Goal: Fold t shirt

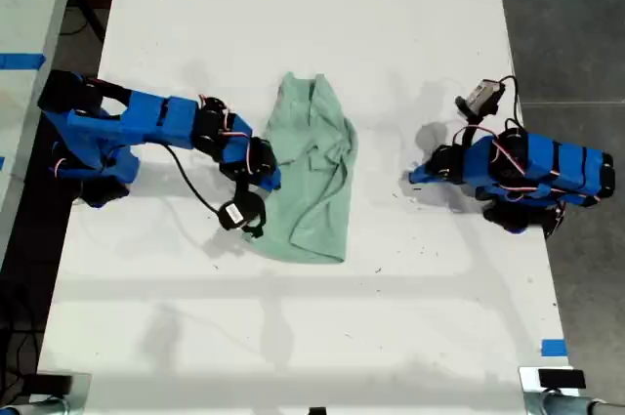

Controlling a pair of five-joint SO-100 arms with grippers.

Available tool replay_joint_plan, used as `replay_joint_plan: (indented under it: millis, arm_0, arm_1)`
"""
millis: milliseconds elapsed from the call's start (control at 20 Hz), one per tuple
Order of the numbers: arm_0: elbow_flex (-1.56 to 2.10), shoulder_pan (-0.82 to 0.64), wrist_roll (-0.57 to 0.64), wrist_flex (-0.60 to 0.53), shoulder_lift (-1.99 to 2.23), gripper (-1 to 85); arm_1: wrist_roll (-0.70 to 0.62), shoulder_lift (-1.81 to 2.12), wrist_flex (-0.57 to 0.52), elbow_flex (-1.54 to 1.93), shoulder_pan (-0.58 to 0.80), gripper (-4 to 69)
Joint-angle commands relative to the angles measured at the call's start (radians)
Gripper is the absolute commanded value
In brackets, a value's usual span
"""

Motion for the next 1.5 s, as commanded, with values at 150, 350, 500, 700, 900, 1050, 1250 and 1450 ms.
replay_joint_plan:
  millis: [150,350,500,700,900,1050,1250,1450]
  arm_0:
    - [-0.525,-0.008,0.098,-0.020,-0.367,8.4]
    - [-0.546,-0.023,0.153,0.006,-0.330,23.4]
    - [-0.540,-0.072,0.195,0.083,-0.186,12.3]
    - [-0.370,-0.187,0.256,0.255,0.183,0.0]
    - [0.245,-0.342,0.291,0.202,0.893,0.0]
    - [0.701,-0.322,0.238,0.146,1.364,-0.1]
    - [1.278,-0.256,0.230,-0.049,1.698,-0.1]
    - [1.488,-0.239,0.273,0.037,1.994,-0.1]
  arm_1:
    - [-0.020,0.015,0.002,0.040,0.000,0.4]
    - [-0.021,0.015,0.002,0.038,-0.002,0.4]
    - [-0.021,0.015,0.002,0.038,-0.002,0.4]
    - [-0.021,0.015,0.002,0.038,-0.003,0.4]
    - [-0.021,0.015,0.002,0.038,-0.003,0.4]
    - [-0.020,0.015,0.002,0.038,0.000,0.4]
    - [-0.012,0.015,0.002,0.040,-0.003,0.4]
    - [-0.012,0.015,0.002,0.041,0.000,0.4]
